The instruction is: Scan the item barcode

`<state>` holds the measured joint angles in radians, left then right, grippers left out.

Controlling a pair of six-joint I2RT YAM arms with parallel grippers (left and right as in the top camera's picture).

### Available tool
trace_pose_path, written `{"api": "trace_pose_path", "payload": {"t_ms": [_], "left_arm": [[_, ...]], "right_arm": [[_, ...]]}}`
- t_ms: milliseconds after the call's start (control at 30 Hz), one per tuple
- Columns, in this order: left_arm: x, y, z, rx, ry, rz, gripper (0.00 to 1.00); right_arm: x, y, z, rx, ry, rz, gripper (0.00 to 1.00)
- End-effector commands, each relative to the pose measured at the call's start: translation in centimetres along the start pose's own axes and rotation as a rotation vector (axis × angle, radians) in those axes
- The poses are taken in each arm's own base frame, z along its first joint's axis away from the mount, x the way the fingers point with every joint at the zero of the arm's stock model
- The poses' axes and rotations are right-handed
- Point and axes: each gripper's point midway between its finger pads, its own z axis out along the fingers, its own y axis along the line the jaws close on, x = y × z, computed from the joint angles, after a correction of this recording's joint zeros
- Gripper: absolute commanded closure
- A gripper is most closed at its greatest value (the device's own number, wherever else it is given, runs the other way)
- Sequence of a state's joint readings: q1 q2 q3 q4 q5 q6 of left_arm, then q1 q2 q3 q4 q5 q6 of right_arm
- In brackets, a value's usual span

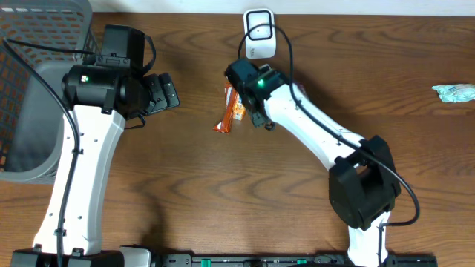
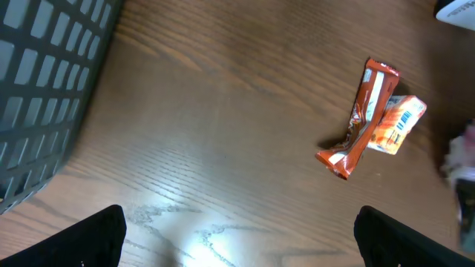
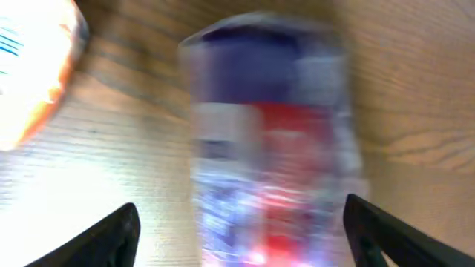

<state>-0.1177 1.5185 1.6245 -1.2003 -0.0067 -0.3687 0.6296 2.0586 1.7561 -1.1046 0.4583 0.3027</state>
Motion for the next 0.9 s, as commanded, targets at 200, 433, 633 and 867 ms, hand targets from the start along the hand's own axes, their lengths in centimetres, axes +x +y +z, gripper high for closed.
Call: {"api": "trace_pose_path", "payload": {"t_ms": [200,433,633,867], "left_arm": [[0.0,0.3,-0.3,-0.007,-0.009,0.002,0.02],[0.0,0.3,-0.3,-0.007,-0.009,0.002,0.02],[0.0,0.3,-0.3,-0.007,-0.009,0.002,0.02],[0.0,0.3,-0.3,-0.007,-0.009,0.002,0.02]], "right_arm": [[-4.7,-4.8,-4.7,-0.18,-0.046,0.177,0.01],[-2.8,-7.0,-1.6,-0.418,0.076,0.187,0.02],[-0.5,-6.3,1.5,-0.703,0.132,0.201,0.07],[2.0,-4.5,3.8,-0.919,0.155,0.244,0.15]]}}
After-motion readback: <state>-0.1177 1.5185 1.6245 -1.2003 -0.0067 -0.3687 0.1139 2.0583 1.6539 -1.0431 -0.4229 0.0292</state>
